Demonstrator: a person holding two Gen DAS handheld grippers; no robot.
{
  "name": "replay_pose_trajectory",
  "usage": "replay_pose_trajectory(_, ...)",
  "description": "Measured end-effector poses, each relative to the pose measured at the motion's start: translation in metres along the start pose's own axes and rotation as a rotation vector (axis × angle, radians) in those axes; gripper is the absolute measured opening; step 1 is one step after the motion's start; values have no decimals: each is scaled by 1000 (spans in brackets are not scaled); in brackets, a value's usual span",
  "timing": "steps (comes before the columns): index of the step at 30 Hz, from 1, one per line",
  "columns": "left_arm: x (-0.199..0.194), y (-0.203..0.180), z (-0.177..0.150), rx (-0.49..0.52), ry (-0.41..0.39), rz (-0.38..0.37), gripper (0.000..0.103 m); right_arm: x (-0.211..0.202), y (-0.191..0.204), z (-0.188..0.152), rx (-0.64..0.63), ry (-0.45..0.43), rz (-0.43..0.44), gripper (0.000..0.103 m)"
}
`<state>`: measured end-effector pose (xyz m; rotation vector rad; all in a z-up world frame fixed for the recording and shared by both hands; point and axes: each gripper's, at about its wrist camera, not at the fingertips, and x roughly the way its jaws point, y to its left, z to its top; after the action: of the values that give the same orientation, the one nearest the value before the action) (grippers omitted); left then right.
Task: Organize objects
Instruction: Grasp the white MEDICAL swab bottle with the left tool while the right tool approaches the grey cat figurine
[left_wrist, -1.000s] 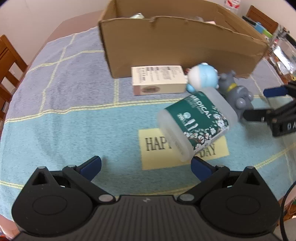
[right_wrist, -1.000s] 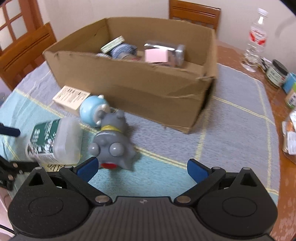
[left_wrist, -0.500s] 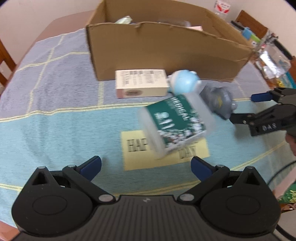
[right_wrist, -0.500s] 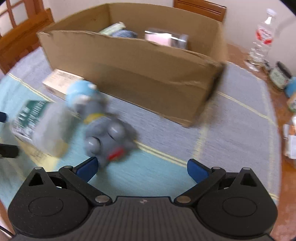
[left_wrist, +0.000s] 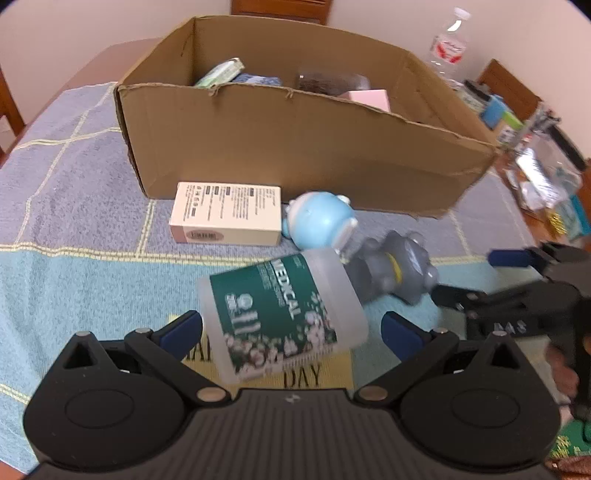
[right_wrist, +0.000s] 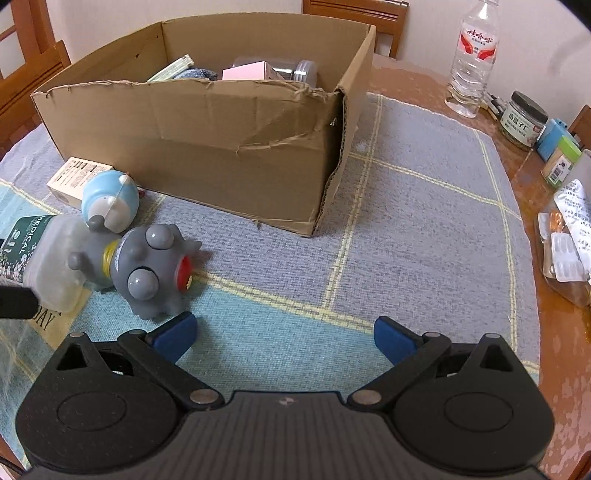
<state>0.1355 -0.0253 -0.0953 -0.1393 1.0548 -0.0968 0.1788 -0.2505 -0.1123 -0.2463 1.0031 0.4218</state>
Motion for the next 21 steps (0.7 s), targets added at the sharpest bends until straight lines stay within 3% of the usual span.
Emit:
replay_pose_trajectory(17, -9, 35, -3, 16, -27, 145, 102, 2, -2, 3, -13, 3, 11, 103)
replay_pose_trajectory(21, -9, 41, -4, 30, -40, 121, 102, 0, 6, 2, -22, 9, 28, 103)
